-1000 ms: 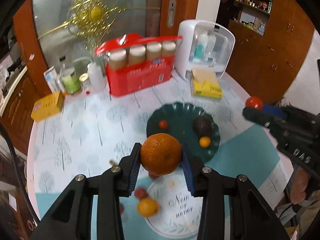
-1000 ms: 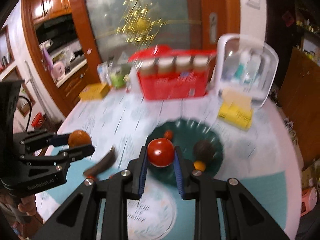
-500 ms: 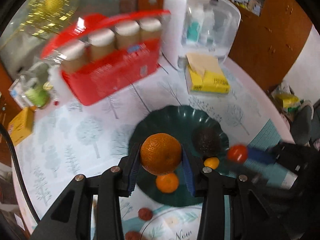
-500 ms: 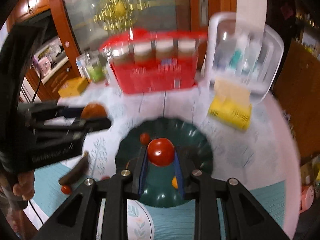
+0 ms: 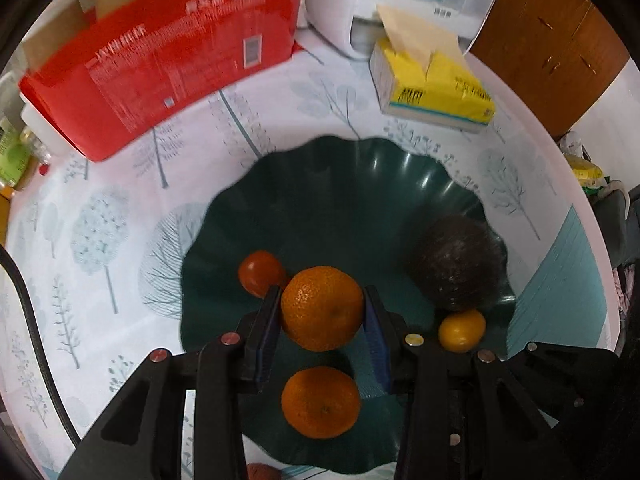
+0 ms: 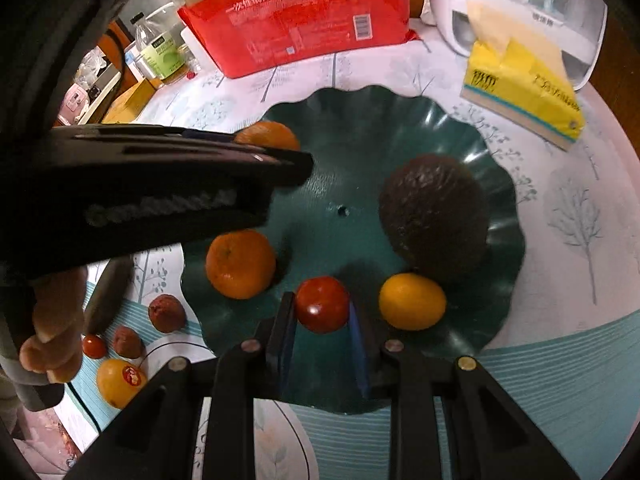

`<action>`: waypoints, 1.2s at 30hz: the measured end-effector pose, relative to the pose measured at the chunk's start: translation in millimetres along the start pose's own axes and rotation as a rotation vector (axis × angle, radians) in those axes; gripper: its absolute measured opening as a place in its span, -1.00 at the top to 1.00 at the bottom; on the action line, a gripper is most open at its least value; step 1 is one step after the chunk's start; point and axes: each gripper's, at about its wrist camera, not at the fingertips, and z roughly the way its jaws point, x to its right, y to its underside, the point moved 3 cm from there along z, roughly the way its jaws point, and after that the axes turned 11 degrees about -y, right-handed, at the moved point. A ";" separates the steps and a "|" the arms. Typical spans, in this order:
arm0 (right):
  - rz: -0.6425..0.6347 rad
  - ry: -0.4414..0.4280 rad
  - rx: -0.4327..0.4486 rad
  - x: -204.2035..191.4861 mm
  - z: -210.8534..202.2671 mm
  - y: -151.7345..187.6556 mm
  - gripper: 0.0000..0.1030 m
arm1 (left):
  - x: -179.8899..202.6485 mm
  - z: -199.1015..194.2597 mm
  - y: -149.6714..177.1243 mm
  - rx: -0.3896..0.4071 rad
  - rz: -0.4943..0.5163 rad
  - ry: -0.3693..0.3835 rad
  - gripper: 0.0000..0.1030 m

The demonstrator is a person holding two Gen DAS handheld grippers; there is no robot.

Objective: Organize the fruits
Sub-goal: 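Carry the tomato and orange over the green plate and open both tools, then withdraw both tools from the plate toward the banana and yellow grapefruit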

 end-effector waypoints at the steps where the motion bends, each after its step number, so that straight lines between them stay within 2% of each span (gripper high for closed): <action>1: -0.005 -0.004 0.001 -0.4 1.4 0.2 0.50 | 0.6 3.7 1.2 -0.006 0.002 0.001 0.26; 3: -0.009 -0.015 -0.006 -0.2 4.1 2.2 0.48 | 1.1 8.2 3.0 -0.015 0.004 0.004 0.20; 5: -0.002 -0.021 -0.012 1.4 6.6 4.1 0.42 | 1.0 8.0 3.5 -0.007 0.003 0.005 -0.17; 7: 0.014 -0.034 -0.008 4.9 7.6 4.4 0.28 | -0.2 3.6 3.6 0.011 0.003 -0.002 -0.32; 9: 0.025 -0.039 0.001 7.5 5.6 6.0 0.17 | 0.6 -1.7 3.8 0.023 0.012 -0.002 -0.33; 11: 0.030 -0.045 0.008 8.4 3.0 6.9 0.15 | 1.8 -5.4 3.7 0.029 0.021 -0.003 -0.33; 24: 0.009 -0.026 0.049 4.5 -14.3 8.8 0.15 | -2.4 -31.2 17.1 0.055 0.023 0.001 -0.34; 36: 0.014 0.017 0.096 -10.9 -49.1 16.6 0.15 | -16.5 -82.9 34.6 0.091 -0.009 0.025 -0.35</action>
